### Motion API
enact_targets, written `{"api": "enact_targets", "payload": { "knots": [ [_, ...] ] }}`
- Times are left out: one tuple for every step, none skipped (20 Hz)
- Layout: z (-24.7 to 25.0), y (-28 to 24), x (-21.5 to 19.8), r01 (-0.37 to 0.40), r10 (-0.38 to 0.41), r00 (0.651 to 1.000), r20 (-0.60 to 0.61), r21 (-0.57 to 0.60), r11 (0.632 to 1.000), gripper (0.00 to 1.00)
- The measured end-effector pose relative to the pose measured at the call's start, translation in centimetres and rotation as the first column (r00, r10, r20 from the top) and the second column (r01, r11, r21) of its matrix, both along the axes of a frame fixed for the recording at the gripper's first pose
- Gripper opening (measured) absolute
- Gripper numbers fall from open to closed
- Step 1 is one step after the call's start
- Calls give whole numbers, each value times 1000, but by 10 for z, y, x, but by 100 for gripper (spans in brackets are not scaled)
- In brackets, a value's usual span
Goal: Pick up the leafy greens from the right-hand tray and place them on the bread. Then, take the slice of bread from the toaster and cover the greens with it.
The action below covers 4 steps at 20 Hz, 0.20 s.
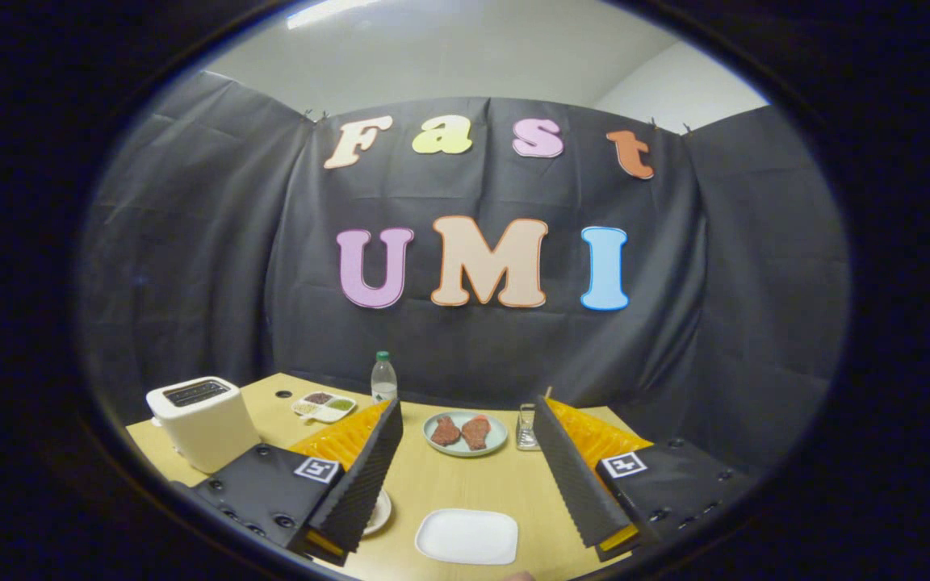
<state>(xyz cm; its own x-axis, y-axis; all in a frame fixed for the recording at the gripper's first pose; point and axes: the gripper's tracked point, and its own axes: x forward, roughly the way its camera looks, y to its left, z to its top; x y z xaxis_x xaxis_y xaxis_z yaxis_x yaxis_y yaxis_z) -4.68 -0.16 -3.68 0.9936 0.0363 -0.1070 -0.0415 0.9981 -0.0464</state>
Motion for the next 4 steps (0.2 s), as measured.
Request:
{"api": "enact_targets", "payload": {
  "knots": [
    [1, 1, 4, 1, -1, 1000, 10, 4, 1000, 100],
    [2, 2, 5, 1, -1, 1000, 14, 7, 1000, 100],
    [3, 1, 6, -1, 1, 1000, 14, 8, 1000, 100],
    [3, 0, 8, 0, 0, 1000, 15, 8, 1000, 100]
  ]
}}
